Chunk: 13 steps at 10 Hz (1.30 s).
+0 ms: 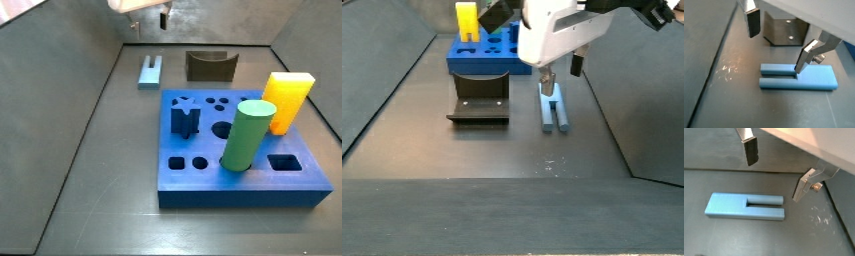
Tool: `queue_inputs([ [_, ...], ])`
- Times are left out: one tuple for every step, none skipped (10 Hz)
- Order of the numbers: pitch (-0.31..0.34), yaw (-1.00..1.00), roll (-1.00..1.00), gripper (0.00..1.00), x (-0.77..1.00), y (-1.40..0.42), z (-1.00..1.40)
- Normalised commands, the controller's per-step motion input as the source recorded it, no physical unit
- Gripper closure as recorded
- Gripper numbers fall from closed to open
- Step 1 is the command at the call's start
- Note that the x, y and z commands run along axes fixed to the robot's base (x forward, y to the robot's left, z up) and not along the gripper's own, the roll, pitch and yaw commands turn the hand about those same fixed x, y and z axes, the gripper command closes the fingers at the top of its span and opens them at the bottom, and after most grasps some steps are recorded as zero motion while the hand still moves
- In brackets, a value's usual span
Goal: Pick up the square-circle object. Move up. Rotate the square-circle object. Place the square-circle object on the fixture. Regrasp the square-circle object. Move to above the board. Insert the square-circle object.
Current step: Rotate the square-circle object.
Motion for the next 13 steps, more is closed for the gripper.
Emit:
queue_inputs([
  [-0.004,1.00,0.00,0.00,0.04,0.00,-0.03],
  [-0.005,1.00,0.00,0.00,0.04,0.00,-0.03],
  [-0.005,1.00,0.00,0.00,0.04,0.00,-0.03],
  [-0.005,1.00,0.00,0.00,0.04,0.00,-0.03],
  [-0.005,1.00,0.00,0.00,0.04,0.00,-0.03],
  [-0.005,1.00,0.00,0.00,0.04,0.00,-0.03],
  [-0.006,1.00,0.00,0.00,0.04,0.00,-0.03],
  [-0.006,1.00,0.00,0.00,0.04,0.00,-0.03],
  [-0.006,1.00,0.00,0.00,0.04,0.00,-0.03],
  [-0.006,1.00,0.00,0.00,0.04,0.00,-0.03],
  [-0.007,1.00,0.00,0.00,0.04,0.00,-0.03],
  [-0.007,1.00,0.00,0.00,0.04,0.00,-0.03],
  [-0.007,1.00,0.00,0.00,0.04,0.00,-0.03],
])
